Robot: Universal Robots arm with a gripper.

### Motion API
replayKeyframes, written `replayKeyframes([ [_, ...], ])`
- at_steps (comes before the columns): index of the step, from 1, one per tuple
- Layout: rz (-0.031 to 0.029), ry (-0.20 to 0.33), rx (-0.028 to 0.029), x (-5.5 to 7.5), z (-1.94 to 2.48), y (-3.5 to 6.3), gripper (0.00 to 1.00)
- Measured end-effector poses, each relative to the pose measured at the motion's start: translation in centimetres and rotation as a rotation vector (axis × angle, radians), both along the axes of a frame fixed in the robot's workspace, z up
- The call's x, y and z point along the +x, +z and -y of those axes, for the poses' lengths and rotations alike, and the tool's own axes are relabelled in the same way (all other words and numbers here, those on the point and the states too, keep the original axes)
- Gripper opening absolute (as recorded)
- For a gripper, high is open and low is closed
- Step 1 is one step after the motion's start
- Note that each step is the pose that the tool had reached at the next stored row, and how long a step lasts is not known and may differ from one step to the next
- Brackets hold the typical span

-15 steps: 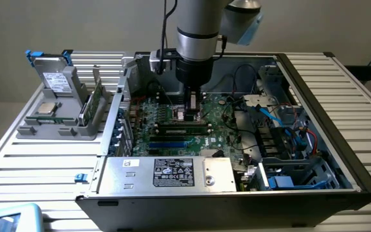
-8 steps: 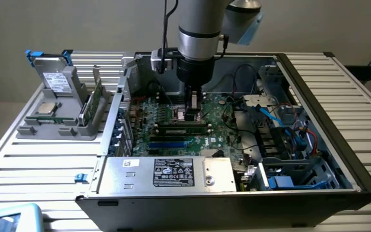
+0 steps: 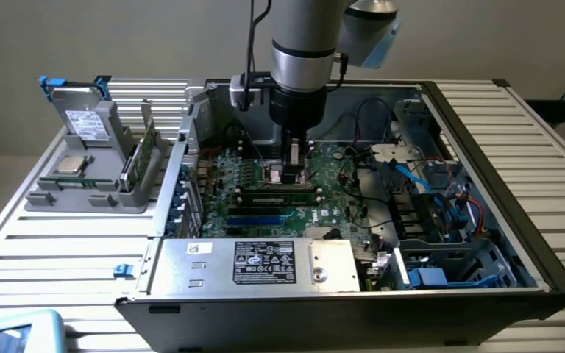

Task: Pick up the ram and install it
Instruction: 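Press down the ram until it locks into place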

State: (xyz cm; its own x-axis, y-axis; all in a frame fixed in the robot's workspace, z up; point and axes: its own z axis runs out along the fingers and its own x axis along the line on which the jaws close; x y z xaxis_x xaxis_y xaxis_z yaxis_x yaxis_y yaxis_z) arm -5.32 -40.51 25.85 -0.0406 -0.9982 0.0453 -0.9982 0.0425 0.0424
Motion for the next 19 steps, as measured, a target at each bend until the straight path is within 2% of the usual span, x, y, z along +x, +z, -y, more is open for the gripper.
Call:
replayKeyframes([
  [19,0.0001,-0.281,0.0001,0.0,0.0,-0.01,0.11],
])
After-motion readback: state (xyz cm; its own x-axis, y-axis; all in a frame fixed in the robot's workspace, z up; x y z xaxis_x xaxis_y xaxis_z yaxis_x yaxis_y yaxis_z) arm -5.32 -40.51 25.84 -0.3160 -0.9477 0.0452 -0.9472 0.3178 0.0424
